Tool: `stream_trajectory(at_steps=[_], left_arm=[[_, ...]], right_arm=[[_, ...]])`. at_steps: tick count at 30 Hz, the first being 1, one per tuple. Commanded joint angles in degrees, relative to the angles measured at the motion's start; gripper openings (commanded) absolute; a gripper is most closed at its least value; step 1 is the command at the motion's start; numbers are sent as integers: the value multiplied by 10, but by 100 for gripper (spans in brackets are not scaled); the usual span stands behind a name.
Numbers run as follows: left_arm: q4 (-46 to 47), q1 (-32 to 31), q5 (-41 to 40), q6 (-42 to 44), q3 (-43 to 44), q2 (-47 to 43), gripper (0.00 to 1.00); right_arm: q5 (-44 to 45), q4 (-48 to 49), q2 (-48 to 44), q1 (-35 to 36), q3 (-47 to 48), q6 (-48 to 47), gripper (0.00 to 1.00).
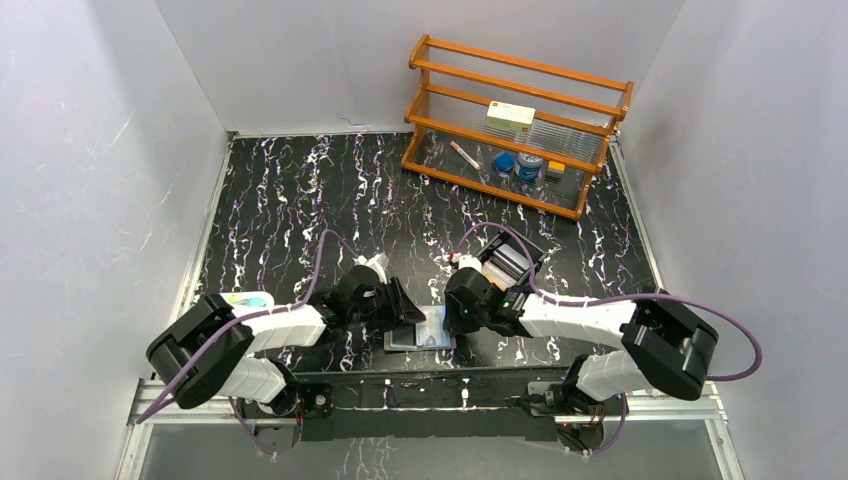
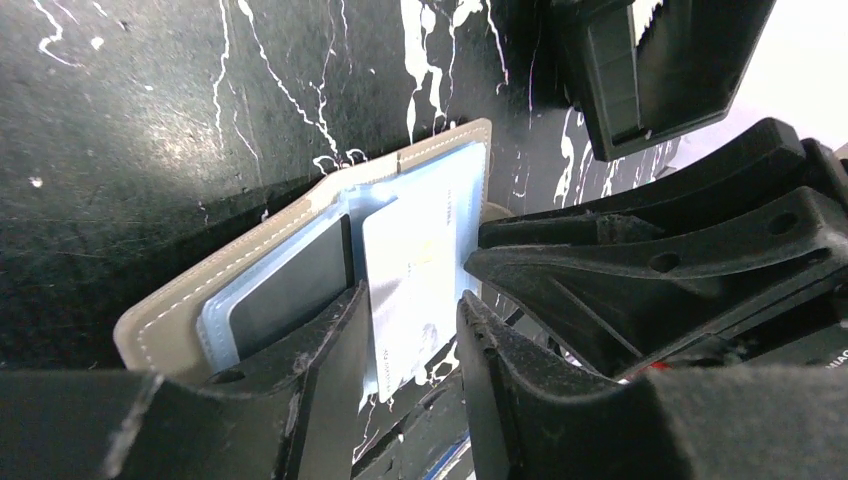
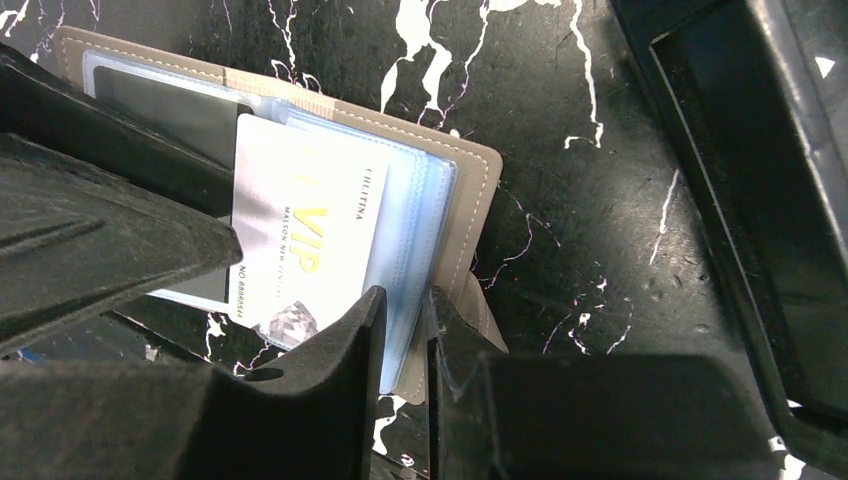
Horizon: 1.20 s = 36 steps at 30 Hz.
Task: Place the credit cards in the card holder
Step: Insert the credit card into the card holder.
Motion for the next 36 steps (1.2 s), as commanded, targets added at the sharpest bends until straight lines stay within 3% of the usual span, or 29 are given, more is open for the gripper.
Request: stream_trajectory(at_steps=[1,15,27,36], left_arm=[[-82,-2,-34,21,22,-28,37],[-17,-16,-8,10,24,30,37],[-41,-38,-20,36,59,49,32],[-130,-38,-69,54,74,6,38]], right_arm=[[23,-1,-28,4,-5,8,28],[23,9,-21,3,-16,14,28],[18,27,-9,4,-23,16,26],[68,-60,-75,4,-7,18,26]])
